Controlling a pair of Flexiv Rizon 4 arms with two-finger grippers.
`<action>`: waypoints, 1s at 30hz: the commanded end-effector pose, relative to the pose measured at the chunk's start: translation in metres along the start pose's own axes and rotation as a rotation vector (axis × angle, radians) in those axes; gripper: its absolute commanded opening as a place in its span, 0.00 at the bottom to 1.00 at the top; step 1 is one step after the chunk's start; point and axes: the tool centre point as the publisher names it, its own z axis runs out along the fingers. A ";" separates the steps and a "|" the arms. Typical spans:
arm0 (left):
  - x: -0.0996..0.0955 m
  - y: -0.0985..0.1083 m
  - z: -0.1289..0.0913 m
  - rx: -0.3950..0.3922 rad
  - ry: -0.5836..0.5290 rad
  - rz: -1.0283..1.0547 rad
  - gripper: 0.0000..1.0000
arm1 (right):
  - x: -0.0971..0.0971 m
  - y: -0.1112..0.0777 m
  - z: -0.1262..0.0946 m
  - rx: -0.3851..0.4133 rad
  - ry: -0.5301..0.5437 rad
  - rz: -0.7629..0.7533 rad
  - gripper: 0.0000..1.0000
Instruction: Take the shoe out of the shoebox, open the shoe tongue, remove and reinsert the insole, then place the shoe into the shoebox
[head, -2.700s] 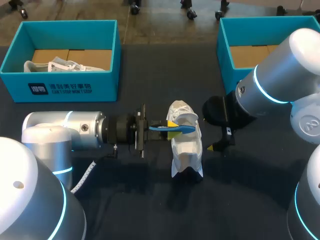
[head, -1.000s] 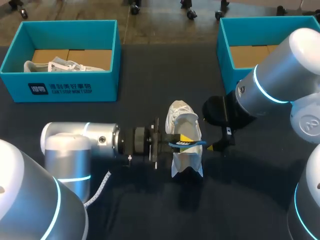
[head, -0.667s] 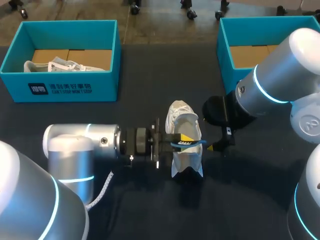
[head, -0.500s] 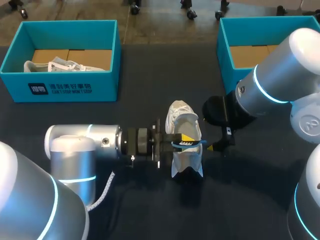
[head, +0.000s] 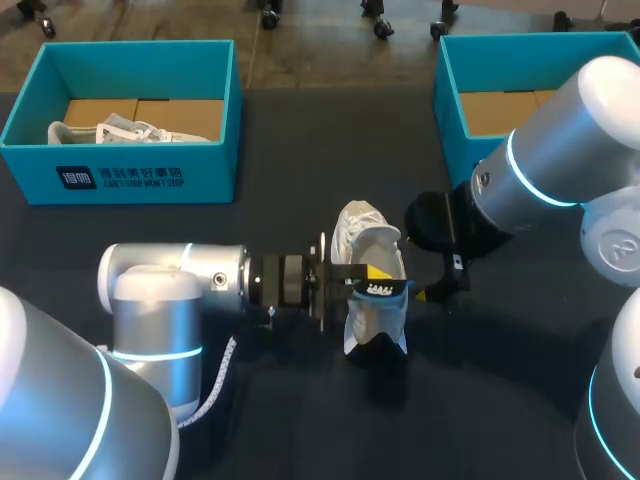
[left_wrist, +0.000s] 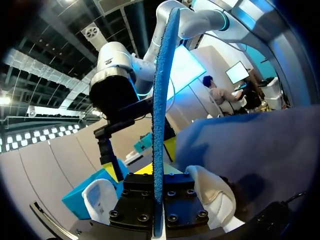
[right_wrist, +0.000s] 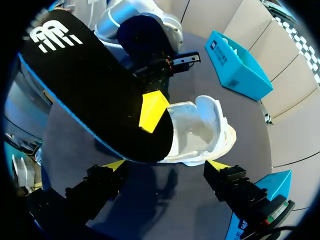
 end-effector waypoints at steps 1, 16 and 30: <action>-0.001 0.007 0.002 0.003 -0.003 0.002 0.00 | 0.001 0.000 0.000 0.000 -0.003 0.000 1.00; -0.007 0.033 -0.005 -0.037 -0.005 0.027 0.00 | 0.001 0.000 0.000 0.000 -0.003 0.000 1.00; -0.010 0.050 -0.005 -0.053 -0.023 0.011 0.00 | 0.001 0.000 0.000 0.000 -0.003 0.000 1.00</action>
